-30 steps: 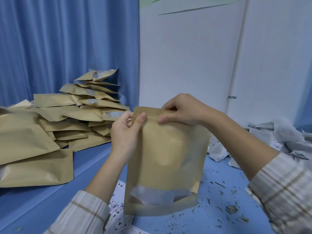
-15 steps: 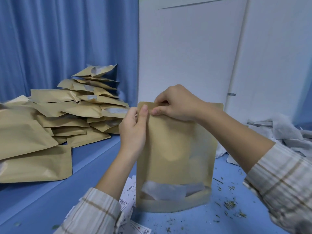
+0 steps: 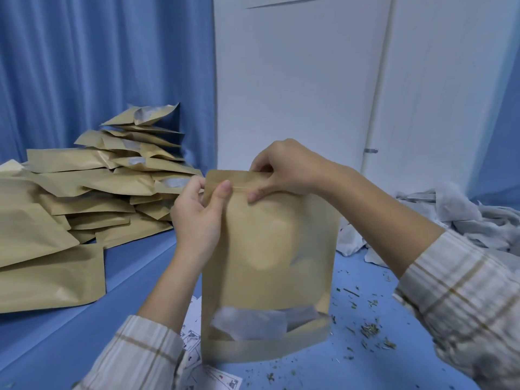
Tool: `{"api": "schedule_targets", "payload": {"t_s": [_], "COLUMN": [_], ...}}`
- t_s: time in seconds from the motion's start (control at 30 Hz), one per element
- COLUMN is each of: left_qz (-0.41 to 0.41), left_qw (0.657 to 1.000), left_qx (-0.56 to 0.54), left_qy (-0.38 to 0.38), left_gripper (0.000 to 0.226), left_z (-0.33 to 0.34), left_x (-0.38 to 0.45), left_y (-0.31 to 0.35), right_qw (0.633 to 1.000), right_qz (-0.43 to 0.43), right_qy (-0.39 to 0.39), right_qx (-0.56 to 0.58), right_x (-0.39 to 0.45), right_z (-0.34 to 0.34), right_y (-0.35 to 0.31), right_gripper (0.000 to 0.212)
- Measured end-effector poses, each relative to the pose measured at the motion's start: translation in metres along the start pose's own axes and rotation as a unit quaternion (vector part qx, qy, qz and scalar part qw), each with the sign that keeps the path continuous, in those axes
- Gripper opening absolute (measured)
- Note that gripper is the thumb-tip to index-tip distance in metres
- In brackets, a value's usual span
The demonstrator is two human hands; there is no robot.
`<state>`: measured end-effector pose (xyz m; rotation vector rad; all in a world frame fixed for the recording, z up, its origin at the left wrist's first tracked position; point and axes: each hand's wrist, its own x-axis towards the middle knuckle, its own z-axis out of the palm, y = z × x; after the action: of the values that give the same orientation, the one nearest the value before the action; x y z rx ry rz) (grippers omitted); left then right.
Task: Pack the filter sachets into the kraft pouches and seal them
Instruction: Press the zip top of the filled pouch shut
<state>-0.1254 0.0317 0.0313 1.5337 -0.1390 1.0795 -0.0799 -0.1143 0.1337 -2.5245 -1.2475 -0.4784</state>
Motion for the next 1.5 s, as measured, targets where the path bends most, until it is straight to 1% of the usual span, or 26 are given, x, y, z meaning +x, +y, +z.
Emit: {"api": "schedule_targets", "payload": {"t_s": [0.1,0.13,0.2,0.27,0.37,0.43,0.5,0.57,0.67,0.77,0.87,0.93,0.97,1.03,1.07,1.13,1.17,1.2,1.23,1.27,1.3,1.33,1.4,1.5], "left_qz": [0.018,0.011,-0.025,-0.06,-0.052,-0.047,-0.049,-0.044,-0.055,-0.066,-0.065,-0.07,-0.074,-0.08,-0.082,-0.084,-0.081,-0.076,-0.074,-0.073,-0.068,-0.062,-0.059,-0.072], "left_qw": [1.0,1.0,0.998,0.993,0.995,0.995,0.994,0.993,0.989,0.987,0.986,0.987,0.987,0.985,0.983,0.978,0.979,0.981,0.983,0.984,0.985,0.986,0.986,0.985], "left_qx": [0.011,0.001,-0.05,-0.081,-0.079,-0.088,-0.095,-0.105,-0.138,-0.148,-0.151,-0.145,-0.143,-0.149,-0.162,-0.19,-0.187,-0.179,-0.17,-0.163,-0.155,-0.149,-0.152,-0.157], "left_qy": [0.016,0.013,-0.022,-0.055,-0.027,-0.017,-0.007,0.01,0.019,0.005,-0.003,-0.014,-0.021,-0.031,-0.027,-0.012,-0.006,-0.001,0.004,0.013,0.024,0.029,0.026,0.024], "left_gripper": [0.038,0.038,0.025,0.01,0.01,0.011,0.013,0.013,0.01,0.01,0.011,0.01,0.01,0.01,0.014,0.025,0.025,0.022,0.015,0.011,0.014,0.018,0.02,0.018], "left_z": [0.0,-0.001,-0.003,-0.006,-0.007,-0.004,-0.004,-0.007,-0.014,-0.013,-0.01,-0.004,0.0,0.011,0.015,0.021,0.021,0.021,0.019,0.016,0.013,0.01,0.007,0.007], "left_x": [-0.002,-0.002,0.0,0.001,0.001,0.001,0.001,0.003,0.004,0.002,0.001,-0.003,-0.005,-0.011,-0.013,-0.017,-0.018,-0.018,-0.017,-0.016,-0.014,-0.011,-0.008,-0.007], "left_y": [0.0,0.001,0.003,0.005,0.005,0.006,0.006,0.005,0.003,0.004,0.005,0.007,0.009,0.012,0.014,0.017,0.017,0.018,0.018,0.018,0.017,0.016,0.016,0.015], "right_qw": [1.0,0.999,0.999,0.999,1.0,1.0,0.999,0.995,0.991,0.993,0.99,0.991,0.99,0.982,0.969,0.903,0.879,0.873,0.887,0.916,0.941,0.943,0.93,0.947], "right_qz": [-0.007,-0.015,-0.025,-0.014,0.012,0.006,-0.003,0.004,0.01,0.003,0.011,0.004,0.003,0.031,0.043,0.037,0.04,0.04,0.031,0.028,0.034,0.039,0.055,0.062], "right_qy": [0.024,0.024,0.011,-0.006,-0.015,0.006,0.022,0.025,0.048,0.076,0.08,0.088,0.11,0.162,0.204,0.333,0.371,0.376,0.348,0.301,0.258,0.26,0.287,0.275], "right_qx": [-0.014,-0.031,-0.046,-0.032,-0.004,-0.007,-0.037,-0.091,-0.127,-0.095,-0.111,-0.098,-0.088,-0.095,-0.134,-0.269,-0.297,-0.309,-0.301,-0.265,-0.217,-0.204,-0.223,-0.154], "right_x": [-0.002,-0.002,-0.002,-0.005,-0.01,-0.011,-0.012,-0.015,-0.023,-0.029,-0.03,-0.029,-0.025,-0.017,-0.013,-0.008,-0.006,-0.004,-0.003,-0.001,-0.002,-0.004,-0.009,-0.01], "right_z": [0.002,0.004,0.007,0.003,-0.004,-0.002,-0.001,-0.003,-0.005,-0.003,-0.003,0.003,0.009,0.022,0.029,0.038,0.038,0.037,0.036,0.036,0.036,0.036,0.033,0.031], "right_y": [0.005,0.005,0.005,0.008,0.017,0.018,0.019,0.023,0.034,0.039,0.039,0.03,0.024,0.004,-0.004,-0.014,-0.018,-0.019,-0.015,-0.011,-0.005,0.001,0.008,0.015], "right_gripper": [0.029,0.033,0.036,0.032,0.022,0.023,0.023,0.03,0.056,0.061,0.069,0.065,0.061,0.061,0.063,0.061,0.06,0.059,0.06,0.06,0.061,0.062,0.063,0.065]}}
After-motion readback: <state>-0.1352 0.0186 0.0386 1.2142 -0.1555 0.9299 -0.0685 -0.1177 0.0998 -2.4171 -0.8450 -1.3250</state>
